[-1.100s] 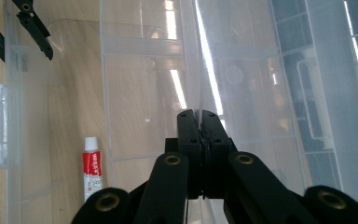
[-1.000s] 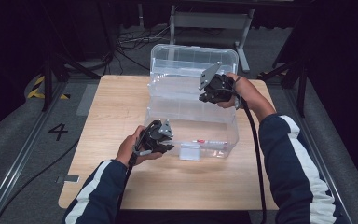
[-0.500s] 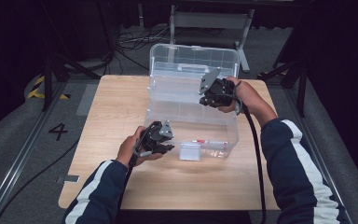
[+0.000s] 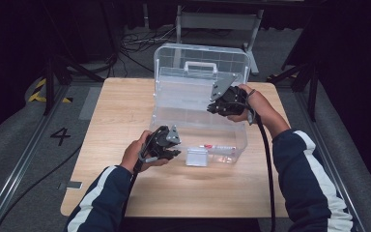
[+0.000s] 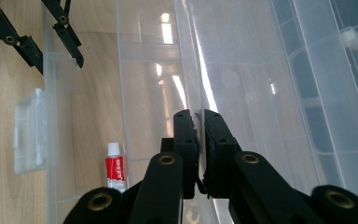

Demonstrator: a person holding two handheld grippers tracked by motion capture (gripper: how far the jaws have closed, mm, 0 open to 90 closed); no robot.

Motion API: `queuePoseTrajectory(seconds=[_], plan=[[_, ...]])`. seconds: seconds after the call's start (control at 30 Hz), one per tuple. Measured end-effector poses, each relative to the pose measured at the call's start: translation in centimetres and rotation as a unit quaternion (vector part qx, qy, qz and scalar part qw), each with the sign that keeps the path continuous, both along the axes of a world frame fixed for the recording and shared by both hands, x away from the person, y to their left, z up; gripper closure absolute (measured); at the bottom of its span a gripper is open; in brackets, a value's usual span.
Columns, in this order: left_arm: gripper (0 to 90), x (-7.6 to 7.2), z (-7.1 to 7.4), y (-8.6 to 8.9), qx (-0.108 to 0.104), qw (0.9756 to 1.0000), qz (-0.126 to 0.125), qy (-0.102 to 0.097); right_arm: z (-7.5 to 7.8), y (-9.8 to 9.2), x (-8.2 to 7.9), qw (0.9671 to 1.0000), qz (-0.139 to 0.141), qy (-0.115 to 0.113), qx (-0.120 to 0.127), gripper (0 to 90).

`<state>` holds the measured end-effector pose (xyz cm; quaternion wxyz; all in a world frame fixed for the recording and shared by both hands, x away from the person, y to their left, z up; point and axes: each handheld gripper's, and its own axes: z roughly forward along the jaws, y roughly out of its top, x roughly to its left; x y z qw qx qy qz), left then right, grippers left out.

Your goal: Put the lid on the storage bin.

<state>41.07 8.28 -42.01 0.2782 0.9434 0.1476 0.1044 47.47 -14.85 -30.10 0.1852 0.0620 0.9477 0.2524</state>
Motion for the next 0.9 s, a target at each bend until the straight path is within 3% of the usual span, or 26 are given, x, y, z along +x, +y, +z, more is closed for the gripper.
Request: queuePoseTrajectory(seconds=[0.1,0.23,0.37,0.53,0.67,0.9], plan=[[67.9,-0.1,0.1,-0.4,0.02,0.9998,-0.001,-0.01,-0.1,-0.1,-0.2,1.0,-0.004,-0.001,0.003,85.9],[68.2,-0.3,0.3,-0.4,0.028,0.9995,-0.004,-0.015,-0.3,-0.2,-0.5,0.9999,-0.006,0.001,0.012,84.6],[68.5,-0.5,0.5,-0.2,0.023,0.9995,-0.001,-0.024,-0.4,-0.4,-0.7,0.9998,-0.007,-0.002,0.016,85.1],[68.5,-0.6,1.3,0.7,-0.005,0.9997,-0.002,-0.024,-0.6,-0.8,-0.9,0.9995,-0.01,0.004,0.031,85.0],[69.4,-0.9,1.8,1.2,-0.016,0.9994,-0.005,-0.029,-0.8,-1.0,-0.9,0.9989,-0.012,0.007,0.044,84.7],[72.0,-1.0,2.1,1.5,-0.019,0.9993,-0.006,-0.032,-1.0,-1.2,-1.1,0.9986,-0.01,0.009,0.051,84.6]])
